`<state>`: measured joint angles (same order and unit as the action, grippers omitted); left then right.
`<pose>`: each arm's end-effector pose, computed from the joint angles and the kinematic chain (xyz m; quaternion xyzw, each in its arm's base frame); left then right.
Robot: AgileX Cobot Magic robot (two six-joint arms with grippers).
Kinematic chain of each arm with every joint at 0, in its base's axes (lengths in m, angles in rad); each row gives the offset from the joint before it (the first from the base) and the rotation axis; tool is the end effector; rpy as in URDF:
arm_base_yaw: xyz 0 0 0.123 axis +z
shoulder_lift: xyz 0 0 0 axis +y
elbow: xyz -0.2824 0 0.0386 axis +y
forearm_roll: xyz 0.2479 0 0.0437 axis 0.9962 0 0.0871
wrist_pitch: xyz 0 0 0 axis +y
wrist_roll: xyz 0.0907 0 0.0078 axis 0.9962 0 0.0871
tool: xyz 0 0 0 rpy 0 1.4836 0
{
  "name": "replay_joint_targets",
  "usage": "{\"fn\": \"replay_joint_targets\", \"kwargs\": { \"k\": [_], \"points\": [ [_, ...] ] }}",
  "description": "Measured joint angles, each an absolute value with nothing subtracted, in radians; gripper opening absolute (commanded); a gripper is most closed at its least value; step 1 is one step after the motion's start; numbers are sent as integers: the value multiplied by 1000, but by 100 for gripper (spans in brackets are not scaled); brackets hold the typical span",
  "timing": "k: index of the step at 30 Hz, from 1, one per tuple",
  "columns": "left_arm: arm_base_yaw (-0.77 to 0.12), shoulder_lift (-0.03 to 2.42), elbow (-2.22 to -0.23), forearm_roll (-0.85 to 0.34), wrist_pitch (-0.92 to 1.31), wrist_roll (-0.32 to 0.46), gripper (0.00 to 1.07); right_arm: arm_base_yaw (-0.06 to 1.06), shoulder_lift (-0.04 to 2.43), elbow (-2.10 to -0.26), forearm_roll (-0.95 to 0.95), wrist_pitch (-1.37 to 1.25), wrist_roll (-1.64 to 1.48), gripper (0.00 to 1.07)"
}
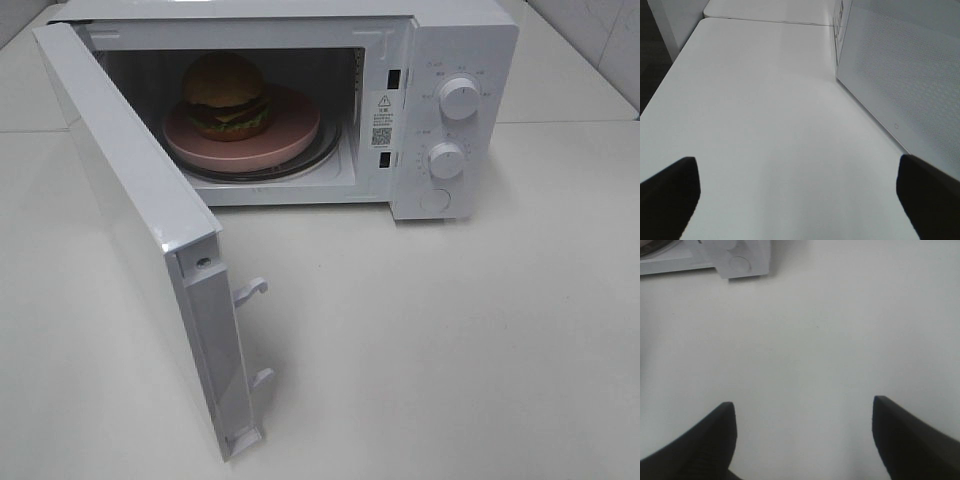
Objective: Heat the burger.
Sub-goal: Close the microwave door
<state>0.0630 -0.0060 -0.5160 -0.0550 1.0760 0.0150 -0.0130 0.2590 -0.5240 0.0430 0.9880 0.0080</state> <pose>-0.0081 -0.0049 0.2804 -0.0189 0.8510 -0.0070 0.5249 0.0379 0.0028 0.2856 0.0118 0.8924 0.0202 0.4506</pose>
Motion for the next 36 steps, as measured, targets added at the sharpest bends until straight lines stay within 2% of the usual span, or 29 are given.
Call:
{"fn": "replay_joint_targets", "kwargs": {
  "k": [7, 12, 18, 36],
  "points": [
    [63, -6, -516, -55, 1076, 15, 100, -12, 184, -501, 94, 970, -61, 74],
    [63, -6, -516, -55, 1076, 15, 100, 47, 70, -498, 94, 968, -66, 74],
    [63, -6, -516, -55, 1076, 15, 100, 54, -4, -497, 91, 968, -65, 74],
    [63, -6, -516, -55, 1076, 15, 100, 55, -4, -497, 37, 968, -57, 74]
  ]
}}
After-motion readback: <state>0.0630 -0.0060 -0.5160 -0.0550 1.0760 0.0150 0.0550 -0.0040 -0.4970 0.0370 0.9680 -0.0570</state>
